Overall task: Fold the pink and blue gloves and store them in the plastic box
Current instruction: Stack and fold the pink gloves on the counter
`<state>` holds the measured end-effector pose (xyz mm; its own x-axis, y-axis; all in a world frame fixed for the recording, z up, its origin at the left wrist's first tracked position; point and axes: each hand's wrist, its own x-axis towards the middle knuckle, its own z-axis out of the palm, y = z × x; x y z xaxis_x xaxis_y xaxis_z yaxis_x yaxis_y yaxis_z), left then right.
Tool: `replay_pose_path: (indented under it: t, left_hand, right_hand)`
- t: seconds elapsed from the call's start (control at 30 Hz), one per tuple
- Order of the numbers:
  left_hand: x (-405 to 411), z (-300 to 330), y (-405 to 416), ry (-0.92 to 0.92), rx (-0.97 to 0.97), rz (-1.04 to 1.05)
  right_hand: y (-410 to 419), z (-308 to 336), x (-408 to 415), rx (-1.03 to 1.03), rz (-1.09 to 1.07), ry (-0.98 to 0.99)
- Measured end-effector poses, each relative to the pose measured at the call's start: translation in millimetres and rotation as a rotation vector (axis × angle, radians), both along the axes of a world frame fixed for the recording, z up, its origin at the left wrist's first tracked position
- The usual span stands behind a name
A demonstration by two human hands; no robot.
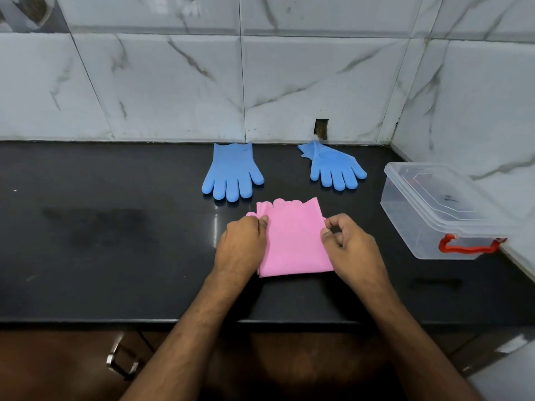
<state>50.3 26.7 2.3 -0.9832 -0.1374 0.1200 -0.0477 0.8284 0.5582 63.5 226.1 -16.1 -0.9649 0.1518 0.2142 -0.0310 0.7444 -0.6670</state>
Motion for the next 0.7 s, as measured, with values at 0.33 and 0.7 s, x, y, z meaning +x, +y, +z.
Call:
replay_pose_path:
  t: [0.33,0.7]
  left_hand:
    - [3,-7,-19,-0.016,0.544,-0.048]
    - [8,-9,-18,0.116,0.608,0.043]
  right_hand:
    - [-1,6,8,-0.061,0.122,0.021]
    - [1,5,6,-0.062,0.094,0.013]
